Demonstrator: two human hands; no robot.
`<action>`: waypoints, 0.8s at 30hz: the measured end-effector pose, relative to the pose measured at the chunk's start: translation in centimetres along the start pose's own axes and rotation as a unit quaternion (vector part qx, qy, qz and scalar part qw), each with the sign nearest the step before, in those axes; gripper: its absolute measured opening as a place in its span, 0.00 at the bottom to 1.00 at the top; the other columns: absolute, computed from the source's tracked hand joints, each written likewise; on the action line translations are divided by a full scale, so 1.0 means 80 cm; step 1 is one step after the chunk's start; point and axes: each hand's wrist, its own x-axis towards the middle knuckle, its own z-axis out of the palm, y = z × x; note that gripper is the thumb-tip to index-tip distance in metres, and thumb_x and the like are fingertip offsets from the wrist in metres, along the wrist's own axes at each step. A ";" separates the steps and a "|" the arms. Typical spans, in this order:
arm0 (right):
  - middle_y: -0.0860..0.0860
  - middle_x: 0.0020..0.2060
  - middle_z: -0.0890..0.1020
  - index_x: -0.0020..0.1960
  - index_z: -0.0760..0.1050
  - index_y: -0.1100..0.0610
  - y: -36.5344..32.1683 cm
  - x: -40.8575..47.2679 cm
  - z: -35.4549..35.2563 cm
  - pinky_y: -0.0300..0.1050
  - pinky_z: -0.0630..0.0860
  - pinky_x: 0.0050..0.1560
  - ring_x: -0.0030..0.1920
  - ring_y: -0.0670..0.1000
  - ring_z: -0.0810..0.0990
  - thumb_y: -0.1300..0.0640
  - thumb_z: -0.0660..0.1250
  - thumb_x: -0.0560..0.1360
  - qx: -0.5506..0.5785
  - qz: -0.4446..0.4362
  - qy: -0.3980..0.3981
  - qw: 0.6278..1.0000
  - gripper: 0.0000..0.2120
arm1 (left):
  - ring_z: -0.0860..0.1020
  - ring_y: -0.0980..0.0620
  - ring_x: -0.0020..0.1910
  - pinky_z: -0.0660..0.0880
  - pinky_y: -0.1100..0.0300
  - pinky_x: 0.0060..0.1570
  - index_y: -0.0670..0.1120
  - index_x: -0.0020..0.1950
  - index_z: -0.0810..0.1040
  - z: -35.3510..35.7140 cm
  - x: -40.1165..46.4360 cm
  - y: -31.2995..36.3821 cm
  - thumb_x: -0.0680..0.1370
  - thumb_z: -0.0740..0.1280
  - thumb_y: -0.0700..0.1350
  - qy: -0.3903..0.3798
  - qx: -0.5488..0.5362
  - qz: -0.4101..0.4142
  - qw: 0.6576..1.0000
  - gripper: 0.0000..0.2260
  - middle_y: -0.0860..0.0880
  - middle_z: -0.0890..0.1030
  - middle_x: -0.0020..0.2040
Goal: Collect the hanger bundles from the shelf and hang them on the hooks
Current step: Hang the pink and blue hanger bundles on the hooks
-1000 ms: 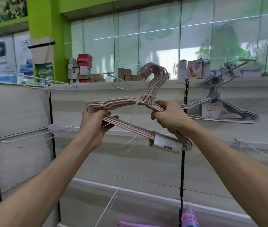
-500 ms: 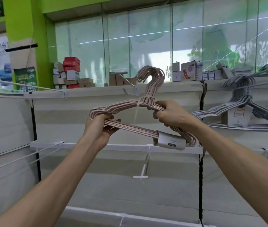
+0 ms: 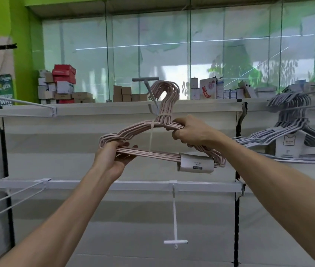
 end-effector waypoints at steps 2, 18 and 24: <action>0.53 0.33 0.75 0.54 0.78 0.59 0.000 0.006 0.002 0.46 0.73 0.32 0.33 0.52 0.73 0.61 0.65 0.75 -0.004 0.004 -0.006 1.000 0.09 | 0.78 0.33 0.53 0.79 0.38 0.46 0.38 0.46 0.75 -0.003 0.007 -0.003 0.79 0.60 0.30 0.003 -0.002 -0.003 1.000 0.06 0.39 0.75 0.44; 0.52 0.32 0.76 0.41 0.75 0.57 0.012 0.030 0.009 0.43 0.71 0.31 0.31 0.50 0.72 0.61 0.65 0.73 -0.115 0.014 -0.035 0.993 0.02 | 0.76 0.39 0.47 0.77 0.40 0.47 0.37 0.45 0.74 -0.013 0.034 -0.047 0.80 0.57 0.31 0.005 -0.060 -0.069 0.996 0.08 0.39 0.74 0.44; 0.52 0.34 0.76 0.46 0.77 0.61 0.015 0.033 0.012 0.41 0.69 0.32 0.32 0.50 0.72 0.62 0.64 0.73 -0.131 0.018 -0.043 0.990 0.04 | 0.78 0.41 0.43 0.76 0.40 0.53 0.37 0.46 0.74 -0.016 0.041 -0.056 0.80 0.60 0.31 0.012 -0.055 -0.075 0.996 0.06 0.39 0.76 0.43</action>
